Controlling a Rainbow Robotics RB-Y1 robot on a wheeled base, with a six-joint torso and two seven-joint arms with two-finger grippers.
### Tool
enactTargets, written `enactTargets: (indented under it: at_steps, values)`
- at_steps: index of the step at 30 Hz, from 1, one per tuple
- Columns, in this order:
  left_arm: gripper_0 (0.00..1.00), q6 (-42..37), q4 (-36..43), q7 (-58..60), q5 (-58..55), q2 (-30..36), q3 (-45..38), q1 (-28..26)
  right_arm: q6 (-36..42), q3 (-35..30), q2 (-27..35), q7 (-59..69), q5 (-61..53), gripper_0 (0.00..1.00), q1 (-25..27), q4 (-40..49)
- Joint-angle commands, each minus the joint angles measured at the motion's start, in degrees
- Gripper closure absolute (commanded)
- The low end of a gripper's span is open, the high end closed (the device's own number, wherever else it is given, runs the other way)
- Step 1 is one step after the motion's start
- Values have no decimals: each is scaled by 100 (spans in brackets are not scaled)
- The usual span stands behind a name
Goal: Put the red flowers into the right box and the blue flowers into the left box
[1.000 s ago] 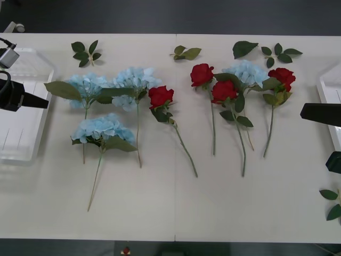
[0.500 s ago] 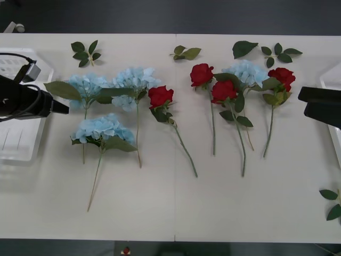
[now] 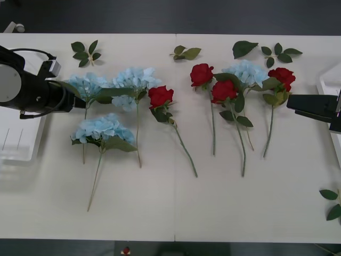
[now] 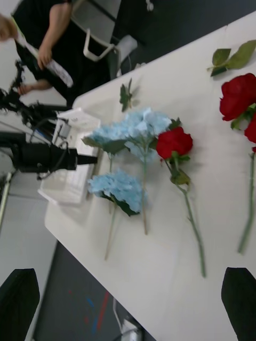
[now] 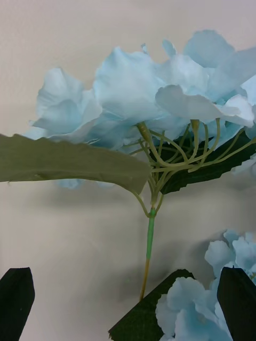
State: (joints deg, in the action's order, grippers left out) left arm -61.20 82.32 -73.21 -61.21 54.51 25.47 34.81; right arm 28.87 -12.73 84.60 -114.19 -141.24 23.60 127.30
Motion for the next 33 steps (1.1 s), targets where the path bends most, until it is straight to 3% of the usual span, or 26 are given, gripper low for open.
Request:
enactTargets:
  at_steps: [1,10,23,29,31,33]
  values:
    - [0,56,74,264,364,-125,-25,211,787,-115,-31,775,712,0,-585,-505]
    - [0,100,-269,290,786,-442,-16,254,2298,262,-401,2841,2724,0,-1973,-1076]
    - [0,100,-620,308,1472,-1048,-16,413,3801,2715,-1200,5618,5528,0,-4961,-2025]
    - [0,100,-752,352,1823,-1285,-16,474,3986,3506,-1561,6471,6398,0,-5796,-2623]
    - [10,100,-761,360,1920,-1329,-16,474,3968,3761,-1701,6717,6706,0,-6060,-2860]
    - [30,100,-778,360,1946,-1364,-16,474,3968,3954,-1842,6875,6917,0,-6245,-3089]
